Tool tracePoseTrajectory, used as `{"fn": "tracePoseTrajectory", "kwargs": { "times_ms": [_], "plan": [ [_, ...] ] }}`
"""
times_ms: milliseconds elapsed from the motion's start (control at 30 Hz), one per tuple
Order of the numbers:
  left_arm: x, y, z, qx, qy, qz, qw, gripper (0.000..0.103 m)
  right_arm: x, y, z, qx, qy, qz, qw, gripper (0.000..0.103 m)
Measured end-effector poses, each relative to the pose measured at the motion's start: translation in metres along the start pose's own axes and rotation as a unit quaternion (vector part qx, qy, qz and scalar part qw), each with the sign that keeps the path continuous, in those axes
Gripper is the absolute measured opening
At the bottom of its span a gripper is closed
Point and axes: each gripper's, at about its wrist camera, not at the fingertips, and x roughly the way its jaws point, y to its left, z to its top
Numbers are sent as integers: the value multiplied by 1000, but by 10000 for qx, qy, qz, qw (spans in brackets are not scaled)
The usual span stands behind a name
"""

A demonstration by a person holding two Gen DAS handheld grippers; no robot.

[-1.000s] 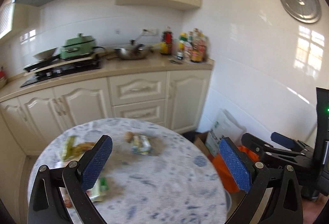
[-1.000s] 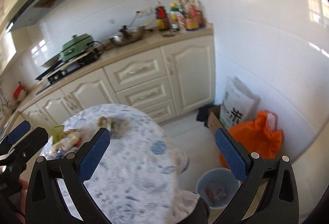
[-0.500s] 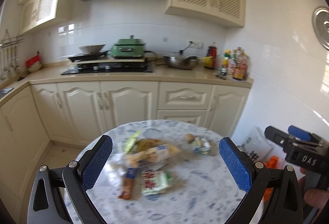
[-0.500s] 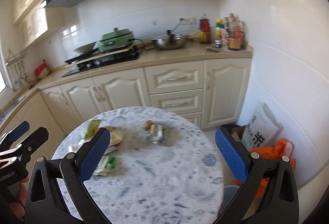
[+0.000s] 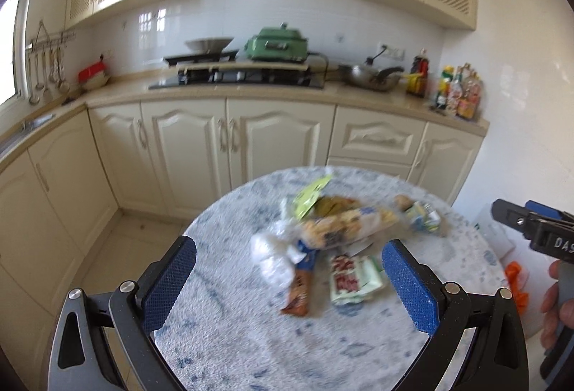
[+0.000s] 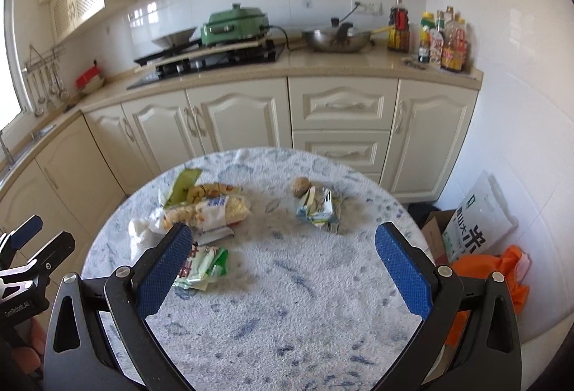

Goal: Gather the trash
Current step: 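Return both tools to the table above the remaining trash, then grasp the white plastic bag with the left gripper while the right grasps the milk carton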

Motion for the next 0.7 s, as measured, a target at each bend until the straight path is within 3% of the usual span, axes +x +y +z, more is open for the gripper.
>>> {"fn": "tracePoseTrajectory", "kwargs": {
  "times_ms": [533,633,700],
  "plan": [
    [173,21,43,-209,1004,322,9942,102,129,-31,-4,203,917,-276,9952,103],
    [196,21,43,-252,1109,257,9932,100,158,-38,-1,229,1009,-350,9940,103],
    [210,21,45,-304,1194,163,9922,91,175,-42,0,296,1105,-390,9927,103]
  ]
}}
